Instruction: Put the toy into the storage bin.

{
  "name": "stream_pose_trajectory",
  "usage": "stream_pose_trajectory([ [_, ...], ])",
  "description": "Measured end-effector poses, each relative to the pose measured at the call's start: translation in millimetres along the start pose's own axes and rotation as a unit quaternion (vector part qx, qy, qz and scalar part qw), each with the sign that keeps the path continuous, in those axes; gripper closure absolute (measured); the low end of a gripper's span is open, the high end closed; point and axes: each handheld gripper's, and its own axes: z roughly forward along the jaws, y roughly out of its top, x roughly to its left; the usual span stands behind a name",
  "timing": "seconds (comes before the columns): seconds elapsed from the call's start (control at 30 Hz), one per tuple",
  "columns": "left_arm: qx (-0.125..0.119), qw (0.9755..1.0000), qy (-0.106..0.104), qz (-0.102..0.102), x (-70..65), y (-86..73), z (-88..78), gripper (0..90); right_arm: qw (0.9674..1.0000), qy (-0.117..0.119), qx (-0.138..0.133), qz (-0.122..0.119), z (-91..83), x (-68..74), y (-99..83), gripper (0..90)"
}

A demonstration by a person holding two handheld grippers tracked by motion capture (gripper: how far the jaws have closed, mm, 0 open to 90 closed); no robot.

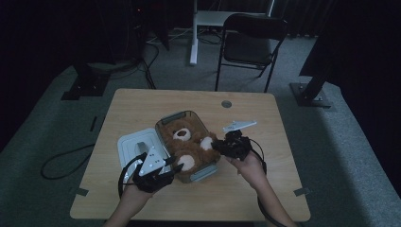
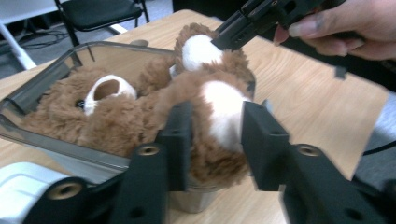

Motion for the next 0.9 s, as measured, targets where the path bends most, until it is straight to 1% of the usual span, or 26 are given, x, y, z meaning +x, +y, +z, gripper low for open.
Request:
stream_pose_trajectory([
  [0.07, 0.009, 0.9999, 0.004, -0.002, 2.8, 1.0, 5.3, 66.5, 0.9999, 0.005, 0.012, -0.006, 5.3, 1.9, 0.9, 80.2],
  [0.1, 0.013, 0.9999, 0.009, -0.004, 4.8, 2.0, 9.1, 66.5, 0.9998, 0.005, 0.016, -0.009, 7.6, 2.2, 1.3, 80.3],
  [0.17, 0.018, 0.9997, 0.012, -0.008, 7.4, 3.6, 14.7, 66.5, 0.9996, 0.003, 0.024, -0.014, 13.0, 2.4, 2.3, 80.3],
  [0.2, 0.024, 0.9996, 0.013, -0.010, 9.4, 4.8, 18.2, 66.5, 0.9996, 0.004, 0.027, -0.011, 15.3, 1.8, 2.8, 80.3],
  [0.27, 0.038, 0.9991, 0.016, -0.009, 13.6, 6.5, 26.8, 66.5, 0.9993, 0.003, 0.035, -0.016, 20.0, 1.9, 3.6, 80.4],
  [0.37, 0.055, 0.9984, 0.010, -0.011, 18.5, 7.1, 37.5, 66.5, 0.9986, -0.003, 0.048, -0.022, 27.2, 3.1, 3.4, 80.8],
  [0.4, 0.060, 0.9981, 0.010, -0.010, 19.3, 7.4, 40.5, 66.5, 0.9982, -0.005, 0.054, -0.025, 29.6, 3.4, 3.2, 80.8],
  [0.43, 0.064, 0.9979, 0.013, -0.008, 20.1, 7.4, 43.2, 66.5, 0.9981, -0.004, 0.057, -0.022, 31.1, 3.5, 3.1, 80.8],
  [0.47, 0.070, 0.9974, 0.013, -0.006, 21.5, 7.3, 45.8, 66.4, 0.9978, -0.005, 0.060, -0.026, 32.3, 2.8, 3.1, 81.0],
  [0.5, 0.073, 0.9972, 0.012, -0.010, 22.8, 6.8, 48.6, 66.4, 0.9975, -0.004, 0.065, -0.027, 33.5, 2.8, 3.2, 81.2],
  [0.53, 0.077, 0.9969, 0.014, -0.008, 23.4, 6.3, 50.9, 66.5, 0.9973, -0.003, 0.066, -0.031, 34.0, 2.5, 3.5, 81.3],
  [0.57, 0.089, 0.9959, 0.016, 0.002, 24.5, 5.4, 54.9, 66.5, 0.9972, -0.002, 0.067, -0.033, 34.0, 2.2, 3.9, 81.5],
  [0.6, 0.093, 0.9955, 0.019, 0.004, 24.8, 4.8, 57.0, 66.5, 0.9966, -0.002, 0.073, -0.038, 34.1, 2.4, 4.9, 81.8],
  [0.63, 0.101, 0.9947, 0.017, 0.007, 26.8, 4.0, 60.5, 66.6, 0.9962, -0.003, 0.077, -0.041, 34.6, 2.9, 5.6, 82.0],
  [0.7, 0.108, 0.9940, 0.015, 0.007, 29.8, 4.3, 62.7, 66.5, 0.9935, -0.009, 0.096, -0.060, 37.7, 5.8, 8.2, 82.4],
  [0.73, 0.108, 0.9940, 0.015, 0.007, 29.8, 4.3, 62.7, 66.5, 0.9935, -0.009, 0.096, -0.060, 37.7, 5.8, 8.2, 82.4],
  [0.77, 0.113, 0.9934, 0.015, 0.011, 30.6, 5.1, 64.9, 66.5, 0.9916, -0.015, 0.107, -0.071, 40.0, 7.8, 9.5, 82.5],
  [0.8, 0.117, 0.9929, 0.017, 0.014, 30.5, 5.3, 66.8, 66.5, 0.9887, -0.019, 0.125, -0.081, 44.7, 9.5, 12.9, 82.9],
  [0.83, 0.122, 0.9923, 0.018, 0.016, 30.4, 5.1, 69.0, 66.6, 0.9870, -0.020, 0.135, -0.085, 47.4, 9.7, 14.5, 83.1],
  [0.87, 0.129, 0.9912, 0.019, 0.021, 30.5, 4.6, 71.6, 66.6, 0.9853, -0.020, 0.144, -0.089, 50.1, 10.0, 16.0, 83.5],
  [0.9, 0.138, 0.9898, 0.020, 0.028, 30.7, 3.7, 75.1, 68.7, 0.9839, -0.020, 0.153, -0.091, 53.3, 10.2, 17.4, 83.9],
])
